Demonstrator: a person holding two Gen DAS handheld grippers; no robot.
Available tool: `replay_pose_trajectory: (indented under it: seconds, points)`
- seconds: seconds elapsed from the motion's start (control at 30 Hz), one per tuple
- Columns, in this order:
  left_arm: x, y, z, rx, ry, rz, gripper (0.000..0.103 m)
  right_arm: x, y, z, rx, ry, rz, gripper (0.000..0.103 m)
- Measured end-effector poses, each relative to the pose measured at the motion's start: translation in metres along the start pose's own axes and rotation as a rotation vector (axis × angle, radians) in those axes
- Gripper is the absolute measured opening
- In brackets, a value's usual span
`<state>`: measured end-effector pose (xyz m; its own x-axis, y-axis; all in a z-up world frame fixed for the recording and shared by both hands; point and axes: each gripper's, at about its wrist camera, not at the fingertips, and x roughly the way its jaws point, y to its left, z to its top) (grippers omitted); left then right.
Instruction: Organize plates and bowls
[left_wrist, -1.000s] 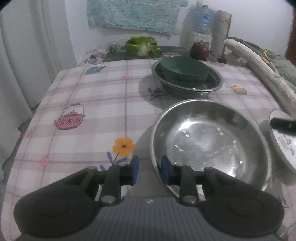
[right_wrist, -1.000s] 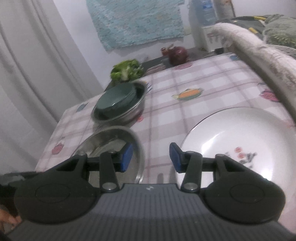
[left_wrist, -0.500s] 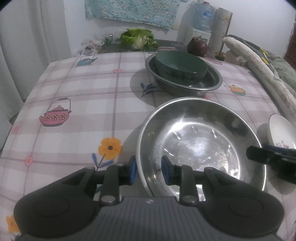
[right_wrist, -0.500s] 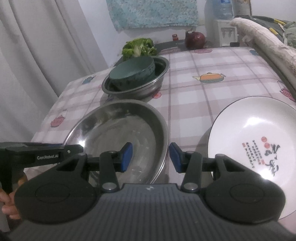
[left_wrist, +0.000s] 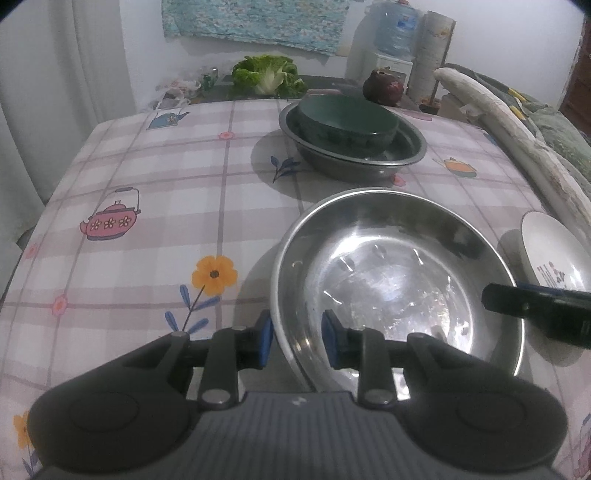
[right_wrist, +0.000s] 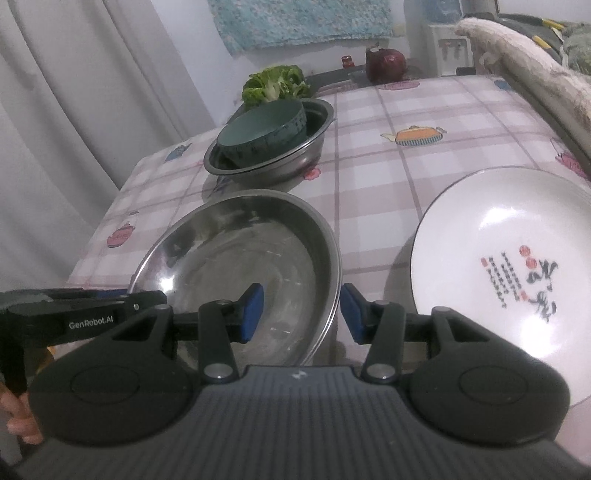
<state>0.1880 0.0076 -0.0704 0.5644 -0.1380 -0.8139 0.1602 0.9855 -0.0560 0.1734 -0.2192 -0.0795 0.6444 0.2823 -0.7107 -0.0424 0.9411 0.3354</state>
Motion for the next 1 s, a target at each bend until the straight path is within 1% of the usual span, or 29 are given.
replay_pose_trajectory:
  seconds: [0.2,0.27,0.33,0.43,0.53,0.6,0.67,0.77,0.9,1.0]
  points:
    - [-0.006,-0.001,-0.009,0.004,0.001,-0.019,0.032,-0.009,-0.004,-0.008,0.026,0.002,0.012,0.046]
    - [-0.01,0.0,-0.012,0.0,-0.003,-0.018,0.039,-0.015,-0.006,-0.011,0.042,-0.013,0.022,0.046]
    - [-0.016,-0.001,-0.015,0.004,-0.023,0.002,0.045,-0.024,-0.007,-0.014,0.048,-0.039,0.028,0.046]
    - [-0.028,-0.001,-0.018,0.005,-0.048,0.018,0.047,-0.041,-0.012,-0.016,0.05,-0.086,0.019,0.047]
    - [-0.043,-0.007,-0.017,0.015,-0.081,0.016,0.05,-0.062,-0.028,-0.019,0.084,-0.135,0.005,0.051]
    - [-0.052,-0.018,-0.015,0.04,-0.111,0.003,0.053,-0.078,-0.043,-0.022,0.108,-0.173,-0.008,0.058]
    - [-0.058,-0.032,-0.012,0.067,-0.129,-0.025,0.055,-0.094,-0.06,-0.027,0.132,-0.207,-0.048,0.062]
    - [-0.063,-0.057,-0.007,0.097,-0.137,-0.09,0.056,-0.115,-0.093,-0.038,0.173,-0.243,-0.115,0.062]
    - [-0.062,-0.096,-0.003,0.123,-0.123,-0.236,0.057,-0.136,-0.136,-0.052,0.244,-0.27,-0.185,0.062]
    - [-0.06,-0.128,-0.007,0.159,-0.13,-0.31,0.061,-0.145,-0.164,-0.061,0.284,-0.274,-0.21,0.062]
